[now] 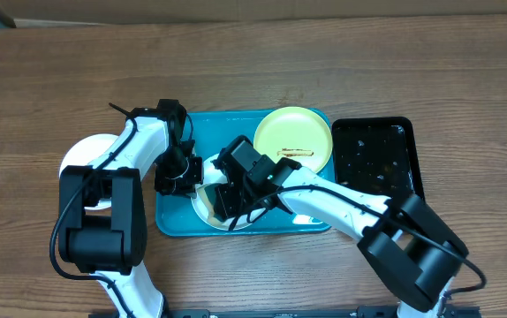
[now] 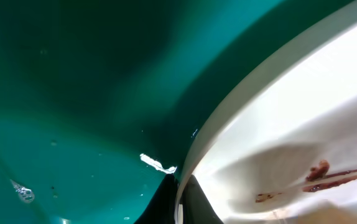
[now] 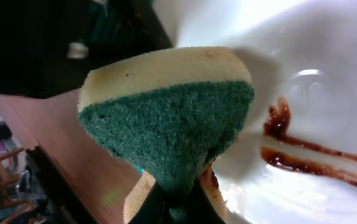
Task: Clean dirty plates on tray and stack at the side
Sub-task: 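Scrub the white plate with the sponge in the right gripper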
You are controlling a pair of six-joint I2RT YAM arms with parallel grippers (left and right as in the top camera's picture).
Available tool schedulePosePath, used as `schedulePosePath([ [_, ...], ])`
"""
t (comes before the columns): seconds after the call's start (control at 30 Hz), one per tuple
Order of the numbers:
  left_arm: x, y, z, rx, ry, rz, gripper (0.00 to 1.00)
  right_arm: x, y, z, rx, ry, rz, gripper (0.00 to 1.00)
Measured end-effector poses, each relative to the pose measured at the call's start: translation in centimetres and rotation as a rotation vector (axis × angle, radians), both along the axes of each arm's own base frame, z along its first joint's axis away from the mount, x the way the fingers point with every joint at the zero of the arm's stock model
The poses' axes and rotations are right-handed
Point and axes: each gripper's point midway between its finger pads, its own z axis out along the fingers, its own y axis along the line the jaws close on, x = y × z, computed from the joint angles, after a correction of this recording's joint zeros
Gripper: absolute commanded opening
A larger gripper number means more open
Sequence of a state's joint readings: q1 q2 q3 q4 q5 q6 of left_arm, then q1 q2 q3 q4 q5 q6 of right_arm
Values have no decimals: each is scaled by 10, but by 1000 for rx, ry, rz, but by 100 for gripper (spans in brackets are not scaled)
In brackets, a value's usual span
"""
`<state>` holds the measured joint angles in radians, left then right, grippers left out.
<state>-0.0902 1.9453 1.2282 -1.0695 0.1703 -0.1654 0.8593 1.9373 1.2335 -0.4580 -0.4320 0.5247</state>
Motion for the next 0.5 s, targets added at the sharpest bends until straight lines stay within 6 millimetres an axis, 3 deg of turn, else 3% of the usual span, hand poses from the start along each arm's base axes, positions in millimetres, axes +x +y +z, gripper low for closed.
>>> schedulePosePath([
  [0.33,0,0,0,0,0,8,4,-2,5,-21,-17,15,7,4],
  [0.5,0,-1,0,0,2,16,4,1,-11,-33,-112,17,-56,4],
])
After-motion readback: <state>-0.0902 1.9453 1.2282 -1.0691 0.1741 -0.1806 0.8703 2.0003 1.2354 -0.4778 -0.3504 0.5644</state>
